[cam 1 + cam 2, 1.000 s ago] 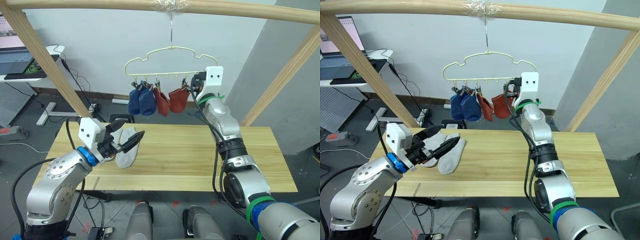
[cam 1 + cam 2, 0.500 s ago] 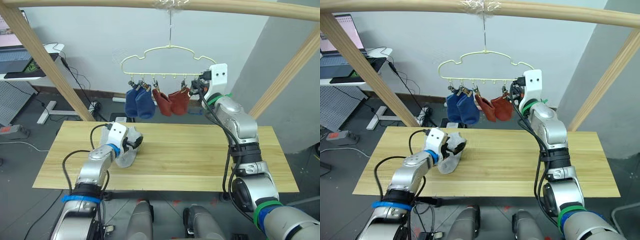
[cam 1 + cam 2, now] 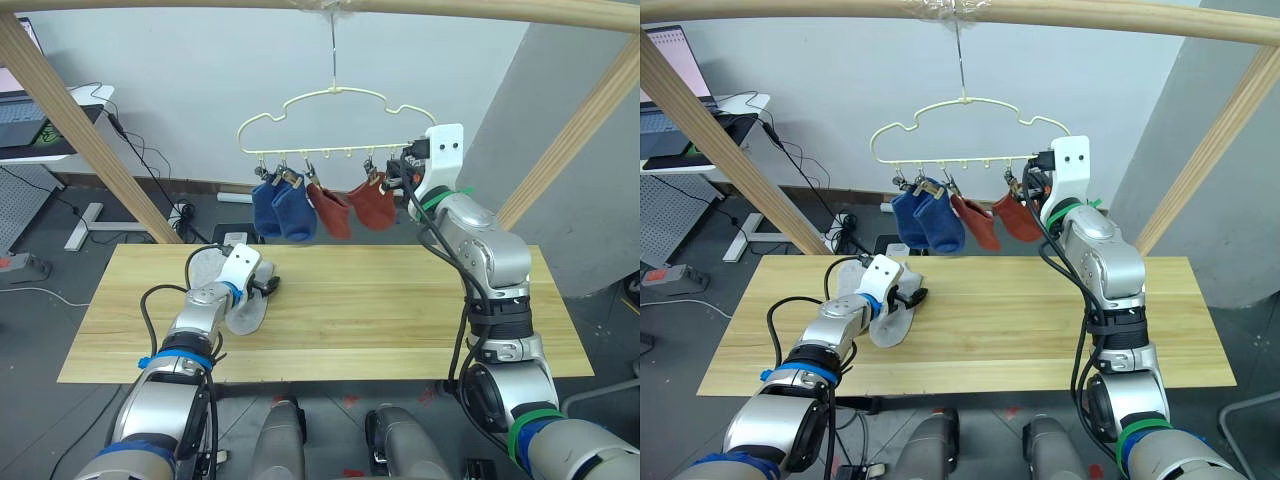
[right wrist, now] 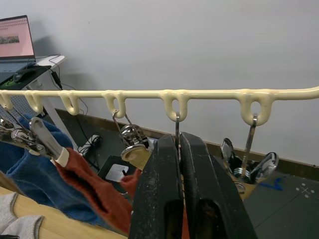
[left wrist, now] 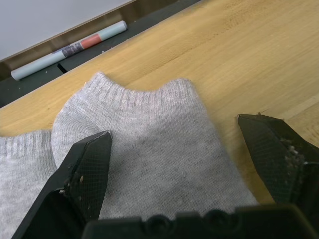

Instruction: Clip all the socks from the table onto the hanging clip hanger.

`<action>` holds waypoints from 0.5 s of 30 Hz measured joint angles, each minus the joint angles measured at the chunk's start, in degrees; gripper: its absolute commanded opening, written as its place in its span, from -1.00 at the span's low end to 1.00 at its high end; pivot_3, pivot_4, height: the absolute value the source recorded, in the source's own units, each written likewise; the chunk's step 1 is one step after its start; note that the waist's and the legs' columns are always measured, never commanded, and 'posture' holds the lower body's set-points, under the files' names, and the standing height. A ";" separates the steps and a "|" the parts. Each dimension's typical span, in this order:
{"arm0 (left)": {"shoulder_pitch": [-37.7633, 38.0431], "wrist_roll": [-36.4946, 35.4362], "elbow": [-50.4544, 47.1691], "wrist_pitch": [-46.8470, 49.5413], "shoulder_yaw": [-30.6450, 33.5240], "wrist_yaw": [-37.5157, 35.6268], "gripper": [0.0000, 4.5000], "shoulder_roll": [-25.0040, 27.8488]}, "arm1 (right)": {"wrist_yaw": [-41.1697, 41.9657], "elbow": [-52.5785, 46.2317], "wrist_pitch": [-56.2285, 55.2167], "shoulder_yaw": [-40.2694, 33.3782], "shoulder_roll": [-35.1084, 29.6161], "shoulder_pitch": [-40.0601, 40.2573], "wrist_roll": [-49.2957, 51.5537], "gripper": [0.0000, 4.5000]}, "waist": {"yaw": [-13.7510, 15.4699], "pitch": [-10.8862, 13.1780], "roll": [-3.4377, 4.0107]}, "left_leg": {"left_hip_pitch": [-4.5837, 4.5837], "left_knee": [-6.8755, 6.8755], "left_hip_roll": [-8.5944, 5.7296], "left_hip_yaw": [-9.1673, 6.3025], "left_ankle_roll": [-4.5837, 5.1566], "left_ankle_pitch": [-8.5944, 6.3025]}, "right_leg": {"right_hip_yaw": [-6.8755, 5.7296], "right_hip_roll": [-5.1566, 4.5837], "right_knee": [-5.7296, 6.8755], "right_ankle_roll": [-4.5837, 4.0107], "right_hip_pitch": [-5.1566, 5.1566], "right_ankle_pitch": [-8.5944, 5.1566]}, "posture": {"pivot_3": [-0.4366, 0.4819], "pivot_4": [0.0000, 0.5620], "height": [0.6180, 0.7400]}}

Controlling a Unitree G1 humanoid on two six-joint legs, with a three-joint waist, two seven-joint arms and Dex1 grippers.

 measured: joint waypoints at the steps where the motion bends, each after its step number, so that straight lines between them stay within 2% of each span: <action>1: -0.15 -0.06 0.28 0.20 0.39 -0.69 0.74 -0.05 | -0.16 -0.08 0.11 -0.05 0.00 0.00 0.03 -1.00 | 0.00 0.00 0.00 | 0.01 0.00 0.00 0.00 0.00 0.00 | 0.00 0.00 0.00 0.00 0.01 0.00 | -0.11 -0.01 1.00; 7: -0.02 0.01 0.30 0.12 0.62 -3.66 0.03 -0.01 | -0.46 -0.02 0.17 -0.38 0.01 -0.05 0.38 -1.00 | 0.00 0.00 0.01 | 0.01 0.00 -0.01 0.00 0.00 0.00 | 0.00 -0.01 0.00 0.01 0.03 0.00 | -0.06 -0.04 1.00; 15: 3.64 -0.02 -4.64 -0.22 0.66 -4.81 -0.97 -1.51 | -0.25 2.98 -1.10 -0.86 -0.49 -1.54 0.58 -1.00 | 0.12 0.01 0.02 | 0.01 0.00 -0.02 0.00 0.00 0.00 | 0.00 -0.04 -0.01 0.01 0.03 -0.01 | -0.04 -0.04 1.00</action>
